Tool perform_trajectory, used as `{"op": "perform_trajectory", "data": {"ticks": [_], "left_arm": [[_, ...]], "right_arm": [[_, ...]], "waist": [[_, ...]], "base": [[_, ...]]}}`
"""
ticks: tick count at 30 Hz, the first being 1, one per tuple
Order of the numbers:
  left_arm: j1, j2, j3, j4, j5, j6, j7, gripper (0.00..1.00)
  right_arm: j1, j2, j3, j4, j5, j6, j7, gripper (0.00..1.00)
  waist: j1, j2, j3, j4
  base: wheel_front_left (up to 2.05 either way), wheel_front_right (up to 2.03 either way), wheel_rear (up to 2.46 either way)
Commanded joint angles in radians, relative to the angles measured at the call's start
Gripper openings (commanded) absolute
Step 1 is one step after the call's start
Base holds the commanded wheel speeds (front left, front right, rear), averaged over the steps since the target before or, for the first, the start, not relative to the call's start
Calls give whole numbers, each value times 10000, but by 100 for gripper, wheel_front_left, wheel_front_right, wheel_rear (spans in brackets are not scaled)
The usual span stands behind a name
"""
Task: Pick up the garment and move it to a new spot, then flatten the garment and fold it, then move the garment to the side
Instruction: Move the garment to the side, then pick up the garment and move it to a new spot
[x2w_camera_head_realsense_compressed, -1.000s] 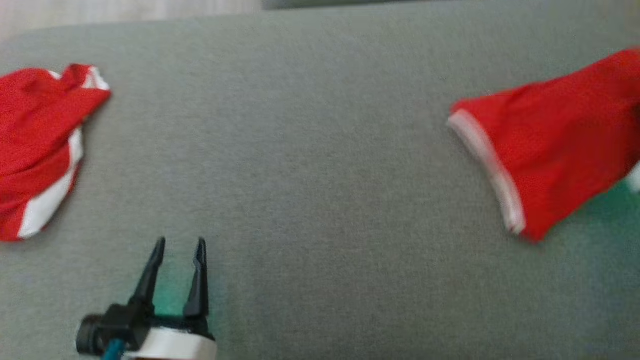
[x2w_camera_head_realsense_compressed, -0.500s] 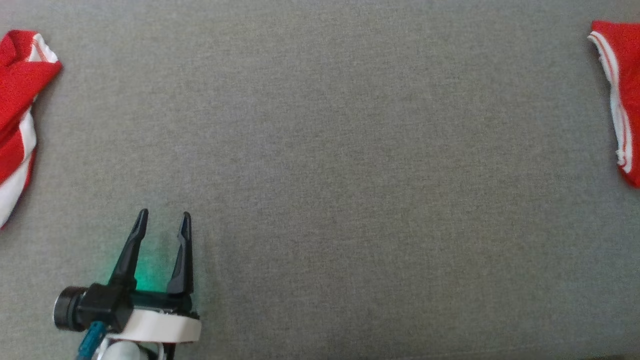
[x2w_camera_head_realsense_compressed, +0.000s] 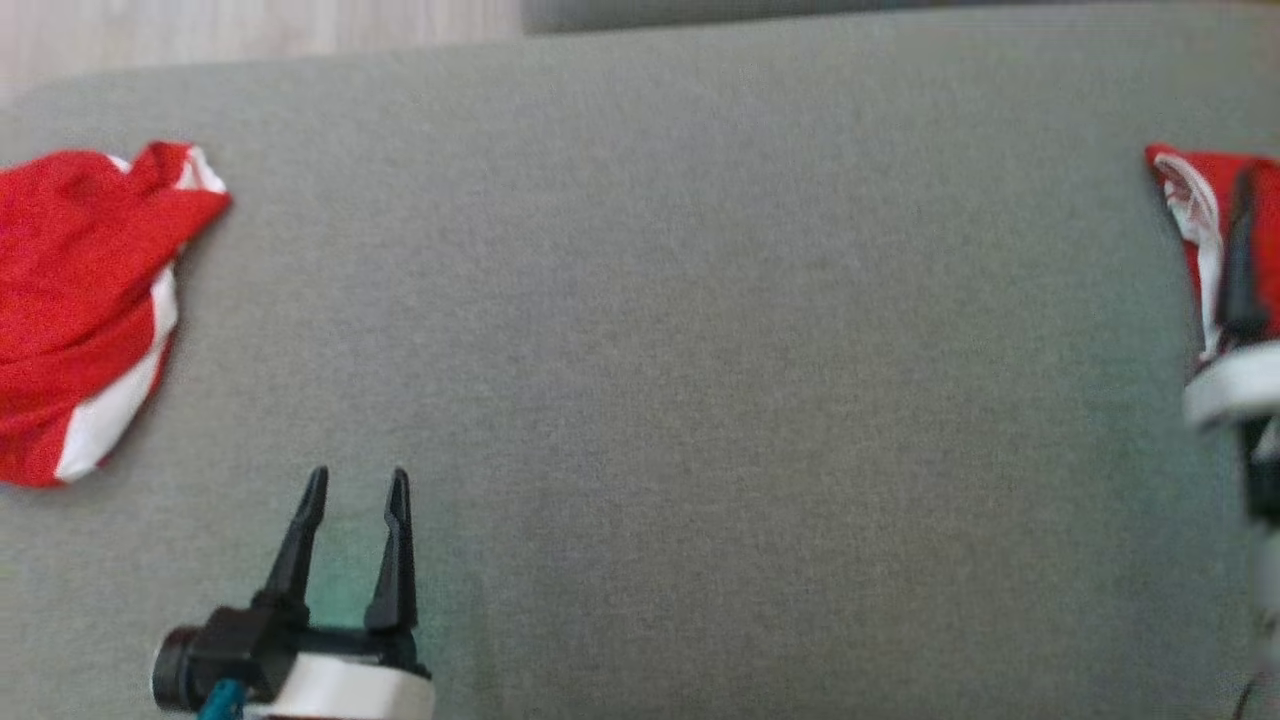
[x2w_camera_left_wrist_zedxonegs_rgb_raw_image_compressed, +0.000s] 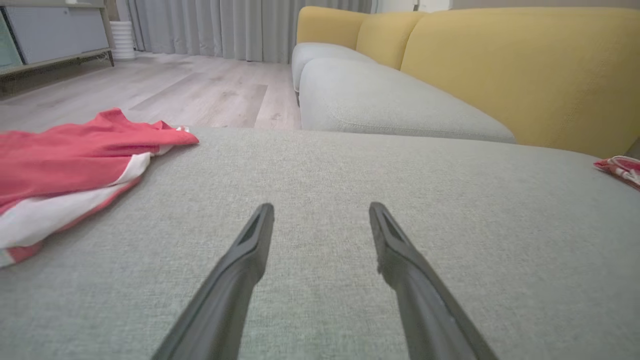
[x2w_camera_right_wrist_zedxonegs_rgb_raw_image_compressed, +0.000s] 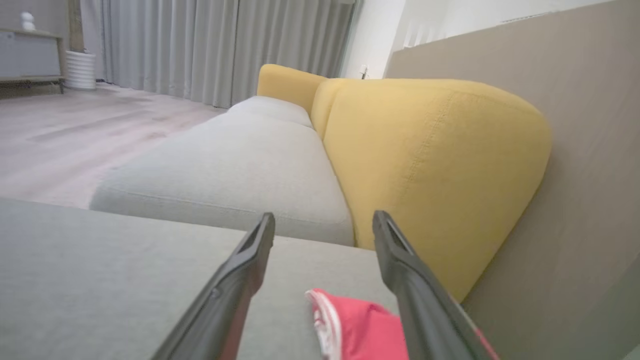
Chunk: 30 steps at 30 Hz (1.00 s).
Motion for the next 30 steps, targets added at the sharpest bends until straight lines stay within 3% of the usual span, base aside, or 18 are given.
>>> {"op": "perform_trajectory", "data": {"ticks": [1, 7, 12, 30], "left_arm": [[-12, -17, 250, -230, -65, 7, -95, 100], [227, -77, 148, -89, -147, 121, -95, 100], [268, -88, 109, 64, -155, 137, -95, 100], [454, -92, 59, 405, -279, 142, -95, 100]], "right_arm": [[563, 102, 274, -857, 85, 67, -104, 100], [3104, 1432, 714, -2401, 439, 67, -106, 100], [4638, 2023, 1058, -2723, 479, 67, -107, 100], [5534, 2309, 1898, -2486, 1020, 67, -108, 100]], "waist": [[2, 0, -546, 246], [2, 0, -1272, 509], [2, 0, -1649, 609], [2, 0, -2084, 583]], "base": [[0, 0, 0], [0, 0, 0], [0, 0, 0], [0, 0, 0]]}}
